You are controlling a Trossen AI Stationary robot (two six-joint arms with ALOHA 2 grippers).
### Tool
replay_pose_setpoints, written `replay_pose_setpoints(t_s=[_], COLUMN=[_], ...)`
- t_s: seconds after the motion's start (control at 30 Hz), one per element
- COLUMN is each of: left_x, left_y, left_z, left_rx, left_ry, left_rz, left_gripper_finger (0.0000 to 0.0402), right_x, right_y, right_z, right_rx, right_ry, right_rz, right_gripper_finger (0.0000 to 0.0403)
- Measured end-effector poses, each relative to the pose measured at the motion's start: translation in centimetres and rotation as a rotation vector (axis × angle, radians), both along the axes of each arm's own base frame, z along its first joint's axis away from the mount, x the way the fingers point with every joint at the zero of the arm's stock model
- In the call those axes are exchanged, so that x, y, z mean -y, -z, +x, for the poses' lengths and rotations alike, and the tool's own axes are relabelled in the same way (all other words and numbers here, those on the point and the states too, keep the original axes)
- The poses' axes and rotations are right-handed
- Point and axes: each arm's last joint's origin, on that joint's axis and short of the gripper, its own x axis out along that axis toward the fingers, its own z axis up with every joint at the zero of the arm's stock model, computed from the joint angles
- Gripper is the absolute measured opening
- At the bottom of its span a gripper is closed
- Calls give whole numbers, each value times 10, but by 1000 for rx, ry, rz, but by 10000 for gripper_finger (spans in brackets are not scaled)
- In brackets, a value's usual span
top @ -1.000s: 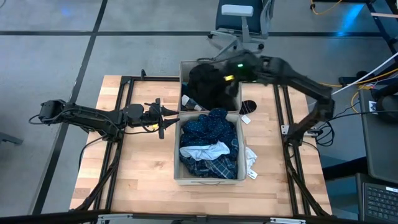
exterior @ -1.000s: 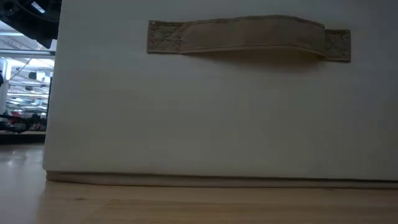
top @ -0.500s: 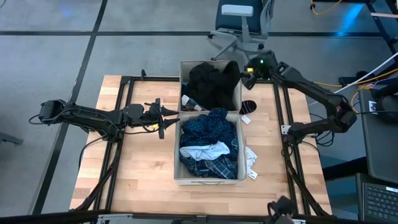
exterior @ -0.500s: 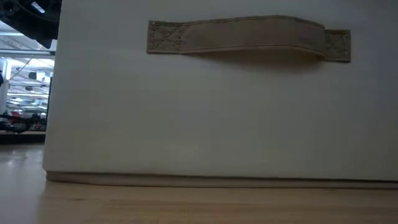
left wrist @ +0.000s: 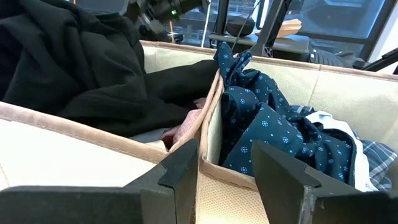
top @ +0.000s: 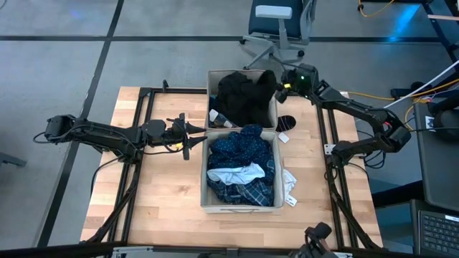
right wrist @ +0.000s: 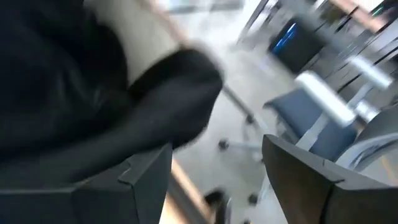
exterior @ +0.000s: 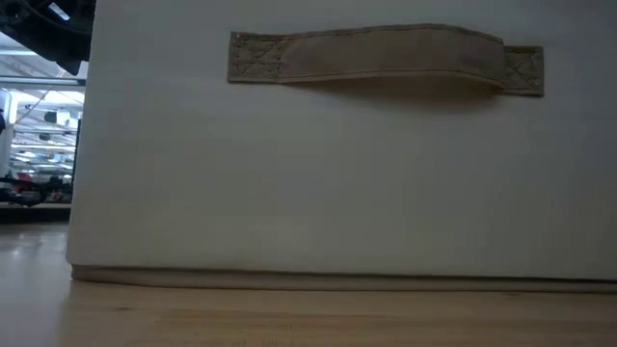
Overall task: Sort clothes
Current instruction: Put the black shirt into the top laundry organizer
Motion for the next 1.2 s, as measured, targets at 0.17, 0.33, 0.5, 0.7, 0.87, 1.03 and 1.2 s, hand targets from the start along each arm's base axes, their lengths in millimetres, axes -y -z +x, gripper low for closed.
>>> replay_pose_setpoints(t_s=[0.17, 0.33, 0.5, 0.7, 0.87, 1.03, 1.2], left_x=[0, 0, 0, 0, 0, 0, 0], left_y=[0, 0, 0, 0, 0, 0, 0], left_z=[0, 0, 0, 0, 0, 0, 0], left_rx=[0, -1, -3, -5, -6, -4, -1], left_ry=[0, 1, 0, 1, 1, 0, -2], left_rz=[0, 7, 6, 6, 7, 0, -15], left_gripper_finger=[139, 139, 139, 139, 139, 139, 139], right_x=[4, 4, -12, -30, -27, -19, -20], right_y=[-15, -23, -21, -28, -18, -3, -3], right_z=[4, 7, 22, 20, 15, 17, 18], right_rx=[105, 193, 201, 63, 25, 26, 23], right_ry=[5, -73, -256, -112, -49, -69, -88], right_rz=[-128, -169, -114, -193, -91, 9, 6], right_gripper_finger=[247, 247, 247, 247, 247, 242, 176])
